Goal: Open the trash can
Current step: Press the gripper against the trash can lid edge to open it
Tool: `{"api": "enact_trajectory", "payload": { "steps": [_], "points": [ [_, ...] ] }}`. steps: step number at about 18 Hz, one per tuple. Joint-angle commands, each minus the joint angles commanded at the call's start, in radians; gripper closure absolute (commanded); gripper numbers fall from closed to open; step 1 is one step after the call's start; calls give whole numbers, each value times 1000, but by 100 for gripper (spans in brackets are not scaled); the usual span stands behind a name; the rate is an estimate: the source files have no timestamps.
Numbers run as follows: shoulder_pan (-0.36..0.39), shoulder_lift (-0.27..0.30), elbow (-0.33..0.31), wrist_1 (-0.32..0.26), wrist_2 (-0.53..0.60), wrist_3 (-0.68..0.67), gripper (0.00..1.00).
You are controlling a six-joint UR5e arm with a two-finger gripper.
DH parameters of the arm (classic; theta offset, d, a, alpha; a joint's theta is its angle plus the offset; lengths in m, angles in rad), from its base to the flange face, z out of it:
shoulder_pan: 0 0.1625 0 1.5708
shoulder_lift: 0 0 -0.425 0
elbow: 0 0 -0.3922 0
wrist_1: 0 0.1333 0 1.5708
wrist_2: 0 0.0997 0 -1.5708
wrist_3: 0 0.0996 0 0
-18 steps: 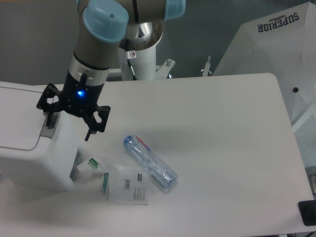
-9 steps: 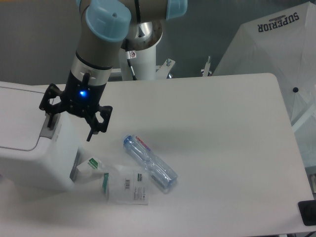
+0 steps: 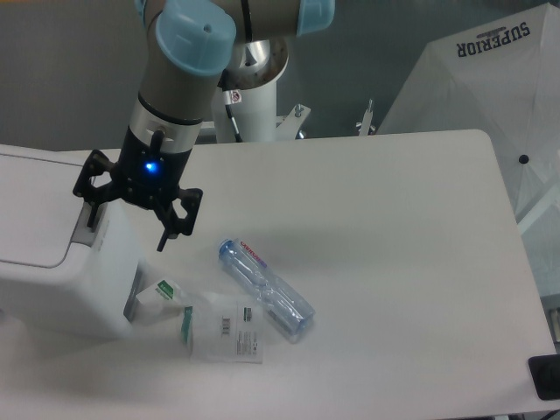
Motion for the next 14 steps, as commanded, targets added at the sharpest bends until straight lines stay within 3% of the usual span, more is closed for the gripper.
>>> {"api": "enact_trajectory", "payload": {
  "steps": [14],
  "points": [
    [5,-6,9,0,0,2,0]
  ]
}}
